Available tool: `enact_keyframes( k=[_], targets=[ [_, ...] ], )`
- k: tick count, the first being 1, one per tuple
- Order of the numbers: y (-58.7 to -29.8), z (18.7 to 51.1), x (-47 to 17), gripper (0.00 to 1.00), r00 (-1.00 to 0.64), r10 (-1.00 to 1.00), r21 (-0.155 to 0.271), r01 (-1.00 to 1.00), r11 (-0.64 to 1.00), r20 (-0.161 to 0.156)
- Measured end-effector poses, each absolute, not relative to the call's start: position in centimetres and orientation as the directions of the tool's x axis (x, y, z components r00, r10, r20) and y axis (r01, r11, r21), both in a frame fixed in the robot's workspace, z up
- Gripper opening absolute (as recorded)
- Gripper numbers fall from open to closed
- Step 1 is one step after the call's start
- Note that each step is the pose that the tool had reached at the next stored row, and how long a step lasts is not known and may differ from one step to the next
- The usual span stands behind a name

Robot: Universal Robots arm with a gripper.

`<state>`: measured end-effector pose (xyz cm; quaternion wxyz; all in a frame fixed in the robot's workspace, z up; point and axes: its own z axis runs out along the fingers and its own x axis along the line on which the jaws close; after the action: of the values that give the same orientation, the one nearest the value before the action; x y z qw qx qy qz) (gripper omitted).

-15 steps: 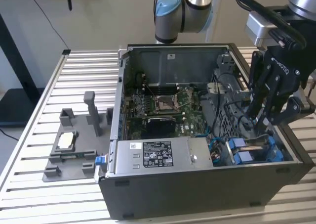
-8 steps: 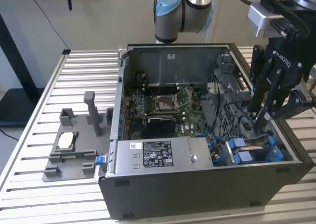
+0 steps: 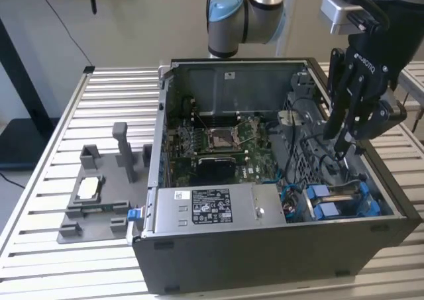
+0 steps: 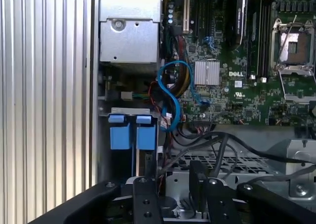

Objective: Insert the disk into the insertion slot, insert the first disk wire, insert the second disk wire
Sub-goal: 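Insert the disk into the insertion slot, then insert the first disk wire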

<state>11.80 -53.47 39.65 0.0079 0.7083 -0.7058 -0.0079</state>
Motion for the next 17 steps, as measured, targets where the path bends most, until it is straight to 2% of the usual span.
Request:
enact_keyframes(
  k=[17],
  targets=[
    [-52.2,39.1,11.8,0.40,0.004,-1.000,0.008,-1.000,-0.004,0.000]
  ],
)
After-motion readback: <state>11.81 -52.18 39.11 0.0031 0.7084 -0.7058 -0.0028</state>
